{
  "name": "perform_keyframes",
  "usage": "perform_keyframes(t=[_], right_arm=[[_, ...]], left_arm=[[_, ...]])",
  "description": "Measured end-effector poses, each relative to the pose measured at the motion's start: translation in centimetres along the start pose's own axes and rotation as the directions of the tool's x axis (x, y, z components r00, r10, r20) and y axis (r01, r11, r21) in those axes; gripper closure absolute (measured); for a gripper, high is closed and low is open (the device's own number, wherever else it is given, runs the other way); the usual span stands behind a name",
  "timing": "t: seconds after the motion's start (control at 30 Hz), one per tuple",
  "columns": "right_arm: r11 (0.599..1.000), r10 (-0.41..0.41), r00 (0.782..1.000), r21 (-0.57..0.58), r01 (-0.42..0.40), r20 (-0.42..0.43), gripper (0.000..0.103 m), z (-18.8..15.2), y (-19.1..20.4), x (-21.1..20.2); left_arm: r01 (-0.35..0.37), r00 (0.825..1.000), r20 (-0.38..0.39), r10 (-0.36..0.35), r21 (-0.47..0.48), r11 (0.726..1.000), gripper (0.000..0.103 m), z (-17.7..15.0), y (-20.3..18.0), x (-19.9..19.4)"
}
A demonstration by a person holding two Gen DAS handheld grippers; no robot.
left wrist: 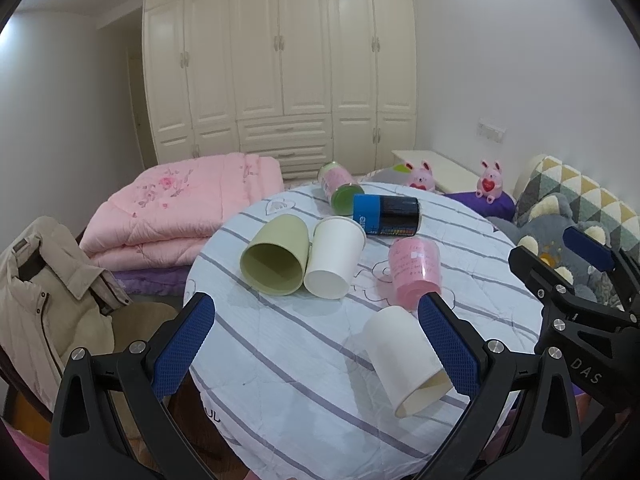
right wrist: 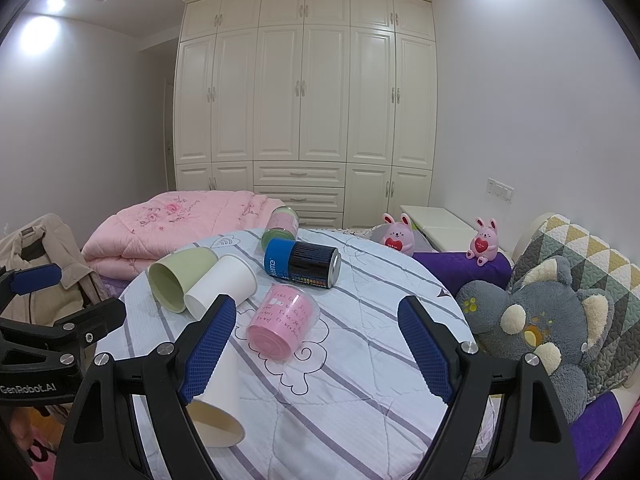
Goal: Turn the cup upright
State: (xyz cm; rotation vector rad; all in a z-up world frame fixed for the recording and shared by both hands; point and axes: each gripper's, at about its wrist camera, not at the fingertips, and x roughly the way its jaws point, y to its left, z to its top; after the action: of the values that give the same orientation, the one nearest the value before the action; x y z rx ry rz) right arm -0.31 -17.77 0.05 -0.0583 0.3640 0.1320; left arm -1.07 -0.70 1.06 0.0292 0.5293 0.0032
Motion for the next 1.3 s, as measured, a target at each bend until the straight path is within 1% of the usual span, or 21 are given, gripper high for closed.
perform_keyframes(t=[0.2, 0.43, 0.73, 1.3], right_arm=[[1.0, 0.0, 1.0, 0.002, 0.0, 0.0, 0.019, 0.01, -0.05, 0.05], [1.0, 0.001, 1.0, 0.001, -0.001, -0.001, 0.018, 0.01, 0.09, 0.03], [1.0, 0.0, 1.0, 0.002, 0.0, 0.001, 0.018, 0.15, 0.18, -0.06], [1.0, 0.0, 1.0, 0.005, 0.0, -0.002, 0.019, 0.29, 0.14, -0.15]], left_arm=[[0.021, 0.999, 0.042, -0.02, -0.008, 1.0, 0.0, 0.22, 0.09, -0.65], [0.052, 0.998, 0.045, -0.051, -0.013, 0.999, 0.0, 0.1, 0.0, -0.79], [0.057, 0.998, 0.04, -0.056, -0.017, 0.998, 0.0, 0.15, 0.05, -0.67], [0.055, 0.998, 0.002, -0.055, -0.033, 0.998, 0.0, -0.01, 0.42, -0.01]])
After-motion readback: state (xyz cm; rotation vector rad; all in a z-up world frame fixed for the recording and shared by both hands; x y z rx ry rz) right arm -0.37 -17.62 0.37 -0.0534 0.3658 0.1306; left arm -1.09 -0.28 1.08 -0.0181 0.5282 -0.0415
